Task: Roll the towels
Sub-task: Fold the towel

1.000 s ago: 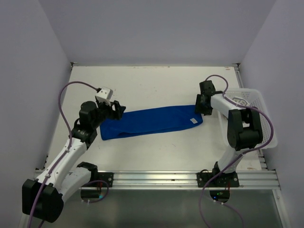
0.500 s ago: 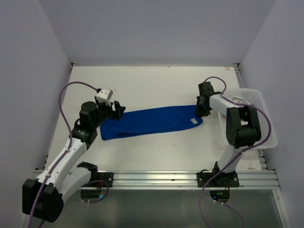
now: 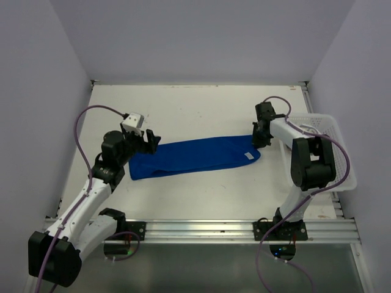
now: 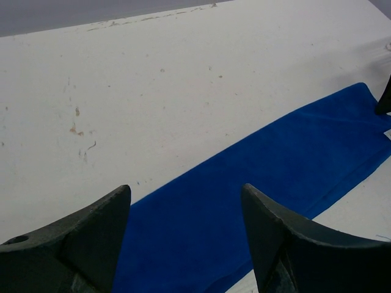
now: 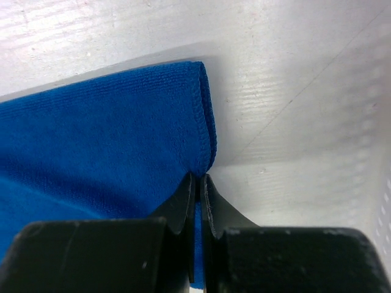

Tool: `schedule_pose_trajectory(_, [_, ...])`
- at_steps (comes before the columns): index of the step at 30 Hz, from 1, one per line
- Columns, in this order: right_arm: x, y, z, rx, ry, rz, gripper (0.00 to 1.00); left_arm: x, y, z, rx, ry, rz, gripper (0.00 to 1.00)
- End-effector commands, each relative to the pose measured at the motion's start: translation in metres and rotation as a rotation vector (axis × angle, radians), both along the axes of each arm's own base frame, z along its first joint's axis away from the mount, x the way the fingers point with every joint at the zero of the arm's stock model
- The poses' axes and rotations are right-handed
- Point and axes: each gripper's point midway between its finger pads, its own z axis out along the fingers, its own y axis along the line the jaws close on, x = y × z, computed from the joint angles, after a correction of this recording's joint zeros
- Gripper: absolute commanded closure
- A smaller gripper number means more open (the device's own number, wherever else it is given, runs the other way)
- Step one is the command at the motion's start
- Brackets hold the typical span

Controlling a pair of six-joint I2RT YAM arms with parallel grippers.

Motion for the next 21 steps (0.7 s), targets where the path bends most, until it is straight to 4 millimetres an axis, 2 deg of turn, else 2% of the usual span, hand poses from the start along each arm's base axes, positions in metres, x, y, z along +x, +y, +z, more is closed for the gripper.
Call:
schedule_pose_trajectory(1, [0.013,-0.008,0.053,-0.031,-0.091,0.004,1.0,0.0,-0.001,0.008,-0.008,-0.042,0.001,0.24])
schedule_pose_trajectory(3, [0.014,-0.008,0.073,-0.031,-0.126,0.006,1.0,-0.001,-0.002,0.009,-0.01,-0.044,-0.001,0.23])
schedule_pose_trajectory(5, [0.014,-0.009,0.083,-0.03,-0.144,0.006,1.0,0.0,-0.001,0.01,-0.01,-0.046,0.002,0.23])
schedule_pose_trajectory(12, [0.012,-0.009,0.097,-0.031,-0.161,0.009,1.0,0.001,-0.001,0.008,-0.016,-0.026,0.008,0.22])
schedule_pose_trajectory(15, [0.013,-0.008,0.119,-0.032,-0.21,0.016,1.0,0.002,0.0,0.006,-0.009,-0.009,0.015,0.22])
schedule_pose_trajectory(21, [0.013,-0.016,0.178,-0.068,-0.317,0.008,1.0,0.003,-0.003,0.005,-0.018,0.0,0.004,0.22])
